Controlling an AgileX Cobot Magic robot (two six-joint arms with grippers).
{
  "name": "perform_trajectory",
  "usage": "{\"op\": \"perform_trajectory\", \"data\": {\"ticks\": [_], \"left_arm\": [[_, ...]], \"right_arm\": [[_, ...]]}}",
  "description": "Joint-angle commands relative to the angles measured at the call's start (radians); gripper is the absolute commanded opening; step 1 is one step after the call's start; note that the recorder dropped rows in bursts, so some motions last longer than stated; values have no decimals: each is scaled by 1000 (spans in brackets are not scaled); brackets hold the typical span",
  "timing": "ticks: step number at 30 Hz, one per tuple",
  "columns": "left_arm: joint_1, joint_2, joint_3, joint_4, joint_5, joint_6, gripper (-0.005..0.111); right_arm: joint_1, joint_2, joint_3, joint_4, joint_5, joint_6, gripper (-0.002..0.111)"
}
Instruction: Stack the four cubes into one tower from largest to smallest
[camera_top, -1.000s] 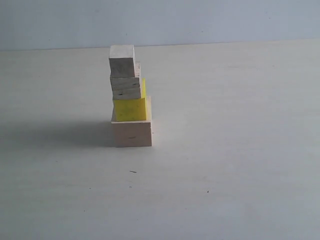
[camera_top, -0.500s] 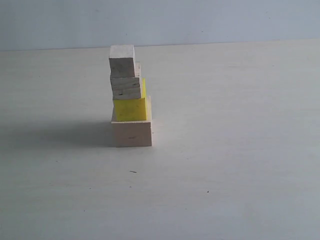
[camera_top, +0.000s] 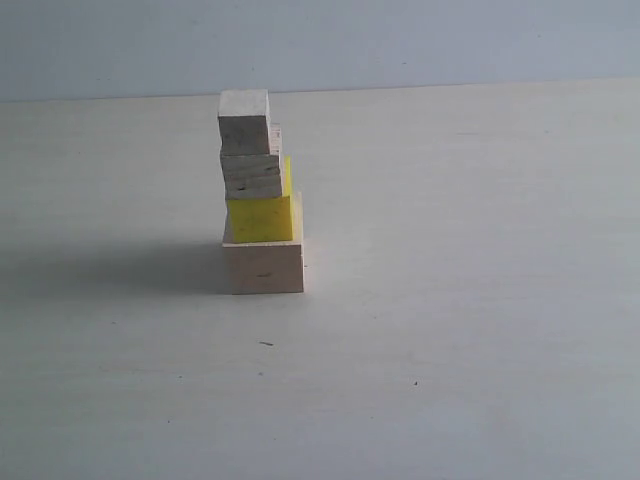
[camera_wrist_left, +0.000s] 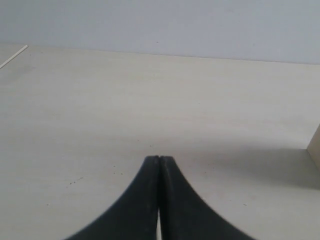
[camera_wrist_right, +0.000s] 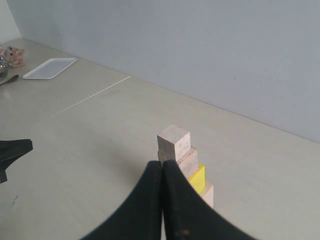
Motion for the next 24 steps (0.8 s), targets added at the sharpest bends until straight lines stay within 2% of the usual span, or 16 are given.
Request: {"op": "perform_trajectory", "data": {"ticks": [1,13,17,24], "left_arm": [[-6,-5,2,7,-5,-4,0],[-6,-5,2,7,-5,-4,0],[-6,-5,2,7,-5,-4,0],[-6,-5,2,7,-5,-4,0]], "right_arm": [[0,-4,8,0,-4,-5,0],[-14,-36,8,-58,2,-8,0],[-131,-150,8,-90,3,-21,0],[-404,-369,8,-213,12,29,0]]}}
